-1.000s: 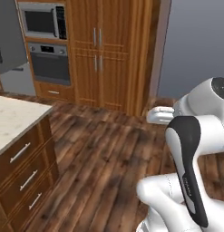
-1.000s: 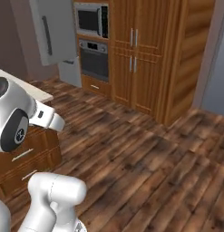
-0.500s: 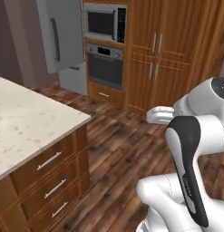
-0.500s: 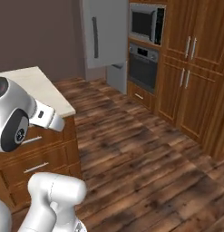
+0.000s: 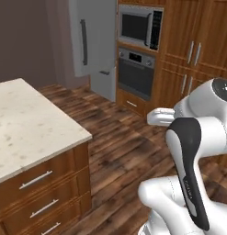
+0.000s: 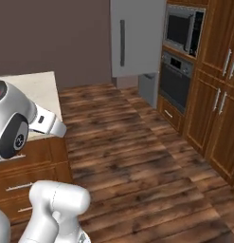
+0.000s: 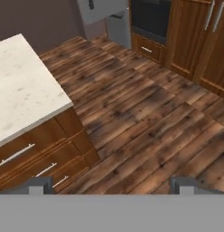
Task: Retrieve the sausage and cheese from the fridge and place them on the cutting board on the counter.
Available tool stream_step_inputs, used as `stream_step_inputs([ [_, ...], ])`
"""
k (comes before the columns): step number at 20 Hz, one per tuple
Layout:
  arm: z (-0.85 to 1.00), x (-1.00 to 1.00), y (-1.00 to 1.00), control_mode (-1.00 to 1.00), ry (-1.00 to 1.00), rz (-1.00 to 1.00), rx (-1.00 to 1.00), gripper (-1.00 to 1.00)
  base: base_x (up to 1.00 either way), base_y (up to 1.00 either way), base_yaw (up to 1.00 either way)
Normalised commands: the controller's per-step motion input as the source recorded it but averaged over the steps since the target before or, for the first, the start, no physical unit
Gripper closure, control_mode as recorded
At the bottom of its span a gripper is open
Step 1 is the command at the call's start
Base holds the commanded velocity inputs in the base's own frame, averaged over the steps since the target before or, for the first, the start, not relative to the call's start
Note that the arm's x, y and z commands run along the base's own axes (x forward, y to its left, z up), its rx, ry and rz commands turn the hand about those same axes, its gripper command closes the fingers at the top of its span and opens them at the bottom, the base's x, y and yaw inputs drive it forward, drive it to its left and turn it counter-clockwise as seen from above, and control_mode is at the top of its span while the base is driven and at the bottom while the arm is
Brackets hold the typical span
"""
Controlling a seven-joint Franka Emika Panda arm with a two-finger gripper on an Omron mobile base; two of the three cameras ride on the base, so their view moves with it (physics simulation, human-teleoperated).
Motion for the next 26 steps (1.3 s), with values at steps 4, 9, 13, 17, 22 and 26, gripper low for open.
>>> stream_step_inputs([
  [4, 0.0, 0.0, 0.0, 1.0, 0.0, 0.0, 0.0, -1.0, 0.67, -1.0, 0.29],
  [9, 0.0, 0.0, 0.0, 1.0, 0.0, 0.0, 0.0, -1.0, 0.99, -0.82, 0.25],
  [13, 0.0, 0.0, 0.0, 1.0, 0.0, 0.0, 0.0, -1.0, 1.0, -0.54, 0.25],
  [17, 0.0, 0.0, 0.0, 1.0, 0.0, 0.0, 0.0, -1.0, 1.0, -0.39, 0.19],
  [22, 0.0, 0.0, 0.0, 1.0, 0.0, 0.0, 0.0, -1.0, 1.0, -0.02, 0.33],
  [26, 0.0, 0.0, 0.0, 1.0, 0.0, 0.0, 0.0, -1.0, 1.0, 0.0, 0.44],
])
